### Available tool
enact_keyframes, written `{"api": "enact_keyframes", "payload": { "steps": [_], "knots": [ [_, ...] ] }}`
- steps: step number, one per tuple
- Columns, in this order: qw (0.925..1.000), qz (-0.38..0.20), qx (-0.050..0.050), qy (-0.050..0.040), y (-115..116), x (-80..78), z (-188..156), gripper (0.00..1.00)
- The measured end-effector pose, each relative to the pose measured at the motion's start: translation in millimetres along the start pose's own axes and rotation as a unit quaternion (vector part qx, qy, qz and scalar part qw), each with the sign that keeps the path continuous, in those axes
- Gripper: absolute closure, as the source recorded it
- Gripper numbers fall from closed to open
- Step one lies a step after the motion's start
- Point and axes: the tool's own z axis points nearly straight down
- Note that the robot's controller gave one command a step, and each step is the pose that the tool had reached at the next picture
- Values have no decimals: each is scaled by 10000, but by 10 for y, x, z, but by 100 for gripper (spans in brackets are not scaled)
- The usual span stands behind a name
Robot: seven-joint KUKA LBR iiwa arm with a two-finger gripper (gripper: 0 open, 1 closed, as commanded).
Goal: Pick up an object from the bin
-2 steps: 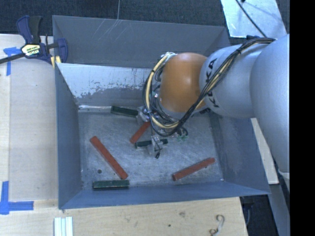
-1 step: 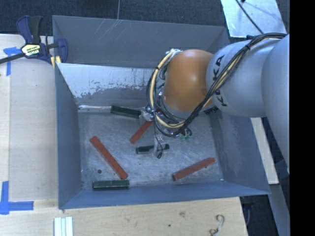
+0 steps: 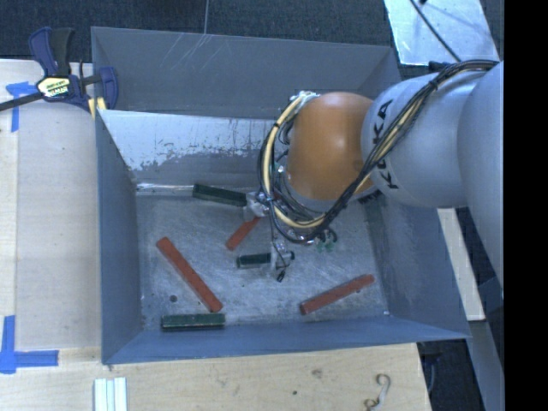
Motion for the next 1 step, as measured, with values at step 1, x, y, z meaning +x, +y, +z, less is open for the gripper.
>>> {"api": "enact_keyframes", "payload": {
  "steps": [1],
  "knots": [
    [9990, 438, -2, -30, -85, 5, 292, 0]
  ]
}}
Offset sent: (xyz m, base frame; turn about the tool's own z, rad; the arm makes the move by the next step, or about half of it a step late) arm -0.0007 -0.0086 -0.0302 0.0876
